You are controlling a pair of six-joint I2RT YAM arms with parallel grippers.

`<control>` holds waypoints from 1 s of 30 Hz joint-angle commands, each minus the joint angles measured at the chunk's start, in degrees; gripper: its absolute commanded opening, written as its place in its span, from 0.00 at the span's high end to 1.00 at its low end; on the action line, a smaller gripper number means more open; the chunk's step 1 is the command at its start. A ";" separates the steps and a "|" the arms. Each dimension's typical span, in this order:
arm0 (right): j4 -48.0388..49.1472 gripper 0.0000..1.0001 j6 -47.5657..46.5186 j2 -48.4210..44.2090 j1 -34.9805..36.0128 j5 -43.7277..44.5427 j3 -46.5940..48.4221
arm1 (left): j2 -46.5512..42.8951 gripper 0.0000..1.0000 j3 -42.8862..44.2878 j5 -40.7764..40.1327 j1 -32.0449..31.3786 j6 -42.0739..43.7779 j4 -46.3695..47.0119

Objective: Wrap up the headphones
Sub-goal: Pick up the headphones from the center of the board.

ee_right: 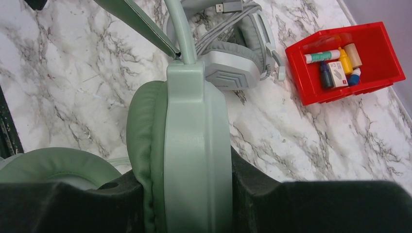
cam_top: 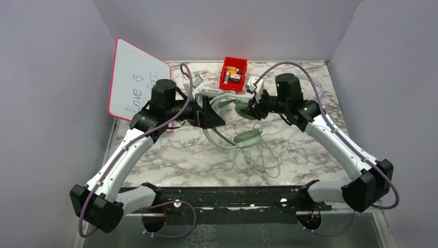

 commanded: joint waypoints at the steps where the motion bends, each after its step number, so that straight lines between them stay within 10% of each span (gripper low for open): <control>1: 2.54 1.00 1.07 -0.08 0.32 -0.81 2.27 | 1.07 0.06 -0.58 1.24 -2.02 -2.21 2.81; 6: 2.70 1.00 1.76 -0.03 0.38 -0.71 2.64 | 1.81 0.20 -0.94 -1.91 -2.08 -3.25 2.40; 13: 3.02 1.00 3.94 -0.26 0.32 -1.74 3.89 | 2.41 0.14 -1.03 -5.53 -1.99 -2.48 0.66; 20: 3.44 0.96 5.05 -0.49 0.32 -0.74 4.22 | 1.80 0.51 0.61 -6.91 -0.31 -1.08 -2.29; 30: 8.11 0.27 13.69 -2.05 -0.35 2.63 4.17 | 1.57 0.71 1.69 1.47 6.58 -4.62 0.80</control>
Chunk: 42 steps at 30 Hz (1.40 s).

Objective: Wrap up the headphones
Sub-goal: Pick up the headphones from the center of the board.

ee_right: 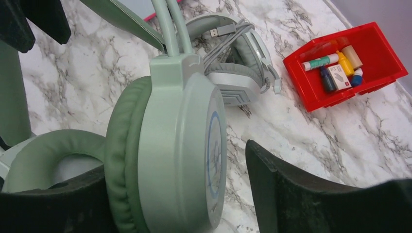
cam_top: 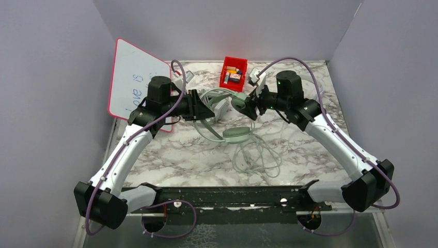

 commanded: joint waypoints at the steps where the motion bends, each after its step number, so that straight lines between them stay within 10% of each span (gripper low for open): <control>1: 4.78 0.24 6.02 -2.54 -0.68 1.17 3.18 | -0.81 0.71 1.41 5.30 3.32 -1.74 2.59; 12: 1.64 0.09 13.23 -6.29 -3.08 6.31 5.29 | -0.37 0.71 2.50 7.24 6.89 -3.36 3.99; 24: 11.02 0.00 23.36 -5.80 -9.41 -19.45 -4.99 | 0.84 0.72 3.38 11.34 8.92 -12.07 13.51; 36: 25.46 0.00 25.72 0.40 2.24 -2.39 -13.11 | -0.02 0.72 1.01 13.63 8.97 -18.07 19.64; 42: 37.40 0.26 28.41 0.60 3.14 -2.43 -16.16 | -0.14 0.72 -0.02 14.95 8.94 -19.56 21.80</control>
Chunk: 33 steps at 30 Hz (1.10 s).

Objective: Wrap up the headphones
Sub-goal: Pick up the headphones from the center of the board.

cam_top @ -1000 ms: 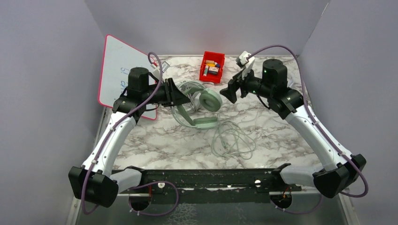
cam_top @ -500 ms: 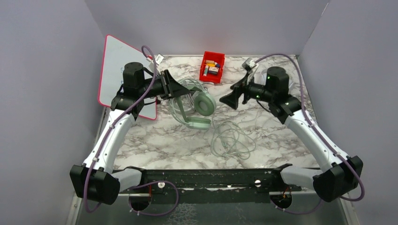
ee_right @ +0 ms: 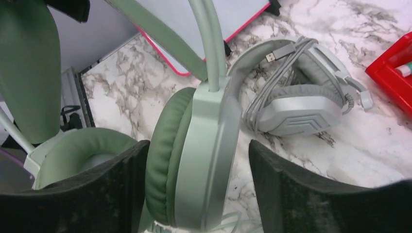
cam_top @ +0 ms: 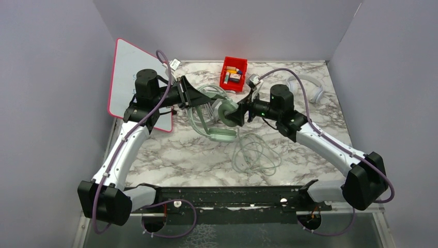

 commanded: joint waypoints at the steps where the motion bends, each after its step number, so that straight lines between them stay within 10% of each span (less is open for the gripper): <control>1: 11.11 0.33 2.14 -0.18 0.20 2.54 -1.51 | -1.65 0.72 -0.12 3.74 0.29 -3.21 5.93; 7: 6.76 0.82 -0.02 -3.17 0.18 10.11 -1.79 | -1.86 0.61 -1.66 5.37 0.31 -4.78 9.03; 10: 4.54 0.99 -2.57 -4.82 0.19 9.02 -1.29 | -1.79 0.40 -4.00 6.98 0.37 -7.15 13.44; 13: 1.03 1.00 -5.84 -5.85 0.10 8.88 0.34 | -1.92 0.21 -5.50 8.52 0.44 -7.16 15.56; 21: -6.20 1.00 -10.12 -7.25 -1.42 8.41 2.55 | -4.69 0.16 -4.73 6.98 2.44 2.88 4.83; 33: -8.68 1.00 -8.23 -6.90 -3.52 6.00 4.10 | -5.01 0.43 -4.10 6.81 5.18 7.35 -0.90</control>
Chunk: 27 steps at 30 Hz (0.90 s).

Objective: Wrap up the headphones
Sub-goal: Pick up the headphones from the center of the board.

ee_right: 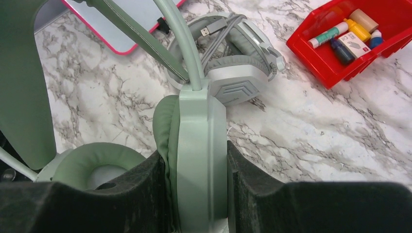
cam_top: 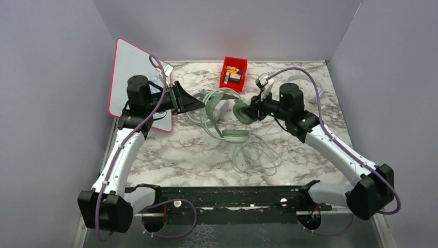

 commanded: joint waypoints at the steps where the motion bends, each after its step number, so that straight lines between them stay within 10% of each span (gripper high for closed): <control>1: -0.15 1.00 0.93 -1.12 -0.41 -2.82 4.45 | -0.74 0.45 0.61 1.10 0.08 2.51 -1.56; 9: -0.15 1.00 3.50 -0.45 -0.40 -6.85 6.12 | 0.51 0.38 -5.79 6.54 -0.36 -9.92 16.67; 14: -2.29 1.00 3.02 0.72 -0.41 -5.43 7.61 | 0.31 0.55 -5.13 6.31 -0.99 -10.33 16.74; 21: -5.76 1.00 3.55 2.61 -0.42 -5.05 10.13 | -1.00 0.40 -3.66 0.04 -2.75 -6.16 9.34; 27: -7.50 1.00 3.26 2.91 -0.40 -4.05 11.09 | 0.35 0.59 1.55 -8.07 -5.26 3.00 -4.24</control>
